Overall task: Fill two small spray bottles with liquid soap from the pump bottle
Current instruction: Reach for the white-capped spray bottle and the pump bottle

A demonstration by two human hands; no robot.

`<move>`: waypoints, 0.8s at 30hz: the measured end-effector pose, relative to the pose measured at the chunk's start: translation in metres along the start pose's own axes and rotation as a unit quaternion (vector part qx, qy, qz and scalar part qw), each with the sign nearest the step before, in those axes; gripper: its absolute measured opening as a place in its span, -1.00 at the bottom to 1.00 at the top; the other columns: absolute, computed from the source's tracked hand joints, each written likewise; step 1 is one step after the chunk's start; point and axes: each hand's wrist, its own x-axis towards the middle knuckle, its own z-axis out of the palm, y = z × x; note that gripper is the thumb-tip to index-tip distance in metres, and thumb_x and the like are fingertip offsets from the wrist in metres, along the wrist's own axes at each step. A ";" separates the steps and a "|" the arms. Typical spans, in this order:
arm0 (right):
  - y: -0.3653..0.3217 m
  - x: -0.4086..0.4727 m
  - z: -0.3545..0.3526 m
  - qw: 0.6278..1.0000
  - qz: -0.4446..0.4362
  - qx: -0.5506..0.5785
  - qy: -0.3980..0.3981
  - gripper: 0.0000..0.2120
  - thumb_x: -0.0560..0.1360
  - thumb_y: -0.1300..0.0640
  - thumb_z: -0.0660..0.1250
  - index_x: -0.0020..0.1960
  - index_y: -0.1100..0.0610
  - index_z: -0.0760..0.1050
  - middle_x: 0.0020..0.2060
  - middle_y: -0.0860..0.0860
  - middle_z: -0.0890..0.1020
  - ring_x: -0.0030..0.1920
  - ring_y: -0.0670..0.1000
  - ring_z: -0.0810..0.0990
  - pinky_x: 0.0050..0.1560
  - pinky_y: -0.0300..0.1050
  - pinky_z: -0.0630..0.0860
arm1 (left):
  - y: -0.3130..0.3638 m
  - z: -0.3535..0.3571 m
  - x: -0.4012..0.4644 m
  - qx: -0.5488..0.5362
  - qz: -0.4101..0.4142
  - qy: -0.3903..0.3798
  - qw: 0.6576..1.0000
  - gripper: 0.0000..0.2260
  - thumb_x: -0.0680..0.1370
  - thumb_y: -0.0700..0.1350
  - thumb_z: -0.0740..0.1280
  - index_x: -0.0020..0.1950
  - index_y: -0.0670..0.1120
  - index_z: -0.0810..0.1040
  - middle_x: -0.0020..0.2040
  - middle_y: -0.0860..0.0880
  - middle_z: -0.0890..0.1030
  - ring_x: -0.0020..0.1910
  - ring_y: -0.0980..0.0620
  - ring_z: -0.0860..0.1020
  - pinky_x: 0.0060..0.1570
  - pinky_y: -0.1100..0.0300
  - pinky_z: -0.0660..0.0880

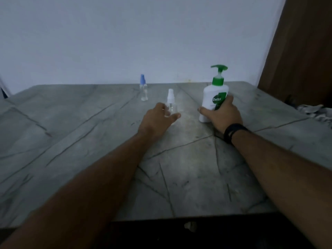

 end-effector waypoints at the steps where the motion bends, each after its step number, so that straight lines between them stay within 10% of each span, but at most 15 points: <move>1: 0.001 -0.005 -0.002 1.000 -0.001 0.002 0.000 -0.13 0.23 -0.39 0.48 0.31 0.05 0.24 0.17 0.04 0.58 0.11 0.15 0.59 0.14 0.13 0.57 | 0.000 -0.001 -0.004 -0.001 -0.003 -0.002 1.000 -0.49 0.41 0.31 0.41 0.16 -0.01 0.49 0.08 0.04 0.64 0.02 0.03 0.60 0.03 0.07 0.55; 16: -0.002 -0.015 -0.007 0.999 -0.012 0.043 0.005 0.05 0.23 -0.40 0.52 0.51 0.03 0.13 0.29 0.00 0.56 0.24 0.12 0.56 0.26 0.12 0.52 | 0.007 -0.005 -0.013 -0.048 -0.009 -0.003 0.999 -0.20 0.34 0.46 0.33 0.37 -0.03 0.31 0.30 -0.02 0.51 0.15 0.00 0.53 0.13 0.07 0.51; 21: -0.004 -0.016 -0.007 0.998 -0.012 0.063 0.004 0.15 0.17 -0.48 0.47 0.55 -0.01 0.08 0.34 -0.02 0.53 0.27 0.10 0.55 0.30 0.14 0.51 | -0.013 -0.028 -0.004 -0.158 -0.027 0.050 0.986 -0.29 0.41 0.49 0.18 0.32 -0.03 0.35 0.24 -0.02 0.52 0.11 -0.07 0.56 0.14 -0.07 0.53; 24: -0.003 -0.015 -0.006 0.997 -0.015 0.069 0.005 0.16 0.16 -0.50 0.47 0.55 -0.03 0.08 0.33 -0.03 0.54 0.26 0.11 0.56 0.29 0.16 0.51 | -0.033 -0.039 0.014 -0.106 -0.029 0.105 0.988 -0.52 0.53 0.27 0.27 0.24 -0.07 0.41 0.15 0.02 0.54 0.04 0.05 0.53 -0.07 0.19 0.44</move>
